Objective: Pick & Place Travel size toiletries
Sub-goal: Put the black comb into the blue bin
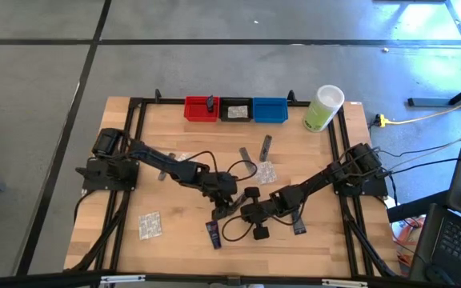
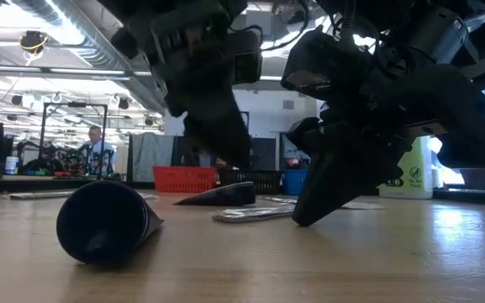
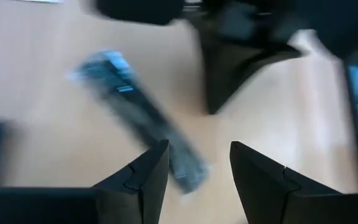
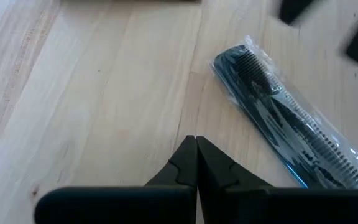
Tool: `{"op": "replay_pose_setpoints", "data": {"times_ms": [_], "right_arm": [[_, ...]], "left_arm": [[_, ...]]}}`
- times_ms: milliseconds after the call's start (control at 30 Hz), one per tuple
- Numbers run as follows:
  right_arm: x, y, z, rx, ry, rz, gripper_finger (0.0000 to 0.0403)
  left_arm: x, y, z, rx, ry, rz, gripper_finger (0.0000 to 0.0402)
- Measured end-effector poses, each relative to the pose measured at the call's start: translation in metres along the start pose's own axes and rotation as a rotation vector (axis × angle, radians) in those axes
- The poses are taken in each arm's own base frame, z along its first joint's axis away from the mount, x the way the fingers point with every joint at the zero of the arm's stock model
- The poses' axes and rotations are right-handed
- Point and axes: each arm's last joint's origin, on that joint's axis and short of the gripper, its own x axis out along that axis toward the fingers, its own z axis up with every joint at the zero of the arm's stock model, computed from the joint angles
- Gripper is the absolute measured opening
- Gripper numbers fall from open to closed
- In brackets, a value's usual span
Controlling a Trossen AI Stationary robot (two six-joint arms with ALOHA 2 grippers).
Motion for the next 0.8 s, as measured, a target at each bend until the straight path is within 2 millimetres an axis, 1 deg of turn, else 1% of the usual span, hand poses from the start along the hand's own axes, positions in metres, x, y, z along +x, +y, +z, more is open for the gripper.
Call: {"op": "replay_pose_setpoints", "data": {"times_ms": [100,267,433,667,800], "right_arm": [[0.0,0.0,0.0,0.0,0.0,0.0,0.0],[0.0,-0.001,0.0,-0.003,-0.002,0.001,0.0],[0.0,-0.002,0.001,-0.006,-0.002,0.002,0.0],[0.0,-0.002,0.001,-0.013,-0.003,0.001,0.0],[0.0,-0.003,0.001,-0.024,-0.007,-0.003,0.0]], "left_arm": [[0.0,0.005,-0.007,-0.027,0.039,0.122,0.0168],[0.015,0.013,-0.017,-0.105,0.092,0.173,0.0168],[0.021,0.014,-0.018,-0.129,0.103,0.151,0.0168],[0.022,0.009,-0.016,-0.137,0.106,0.04,0.0168],[0.027,0.01,-0.016,-0.152,0.1,0.035,0.0168]]}}
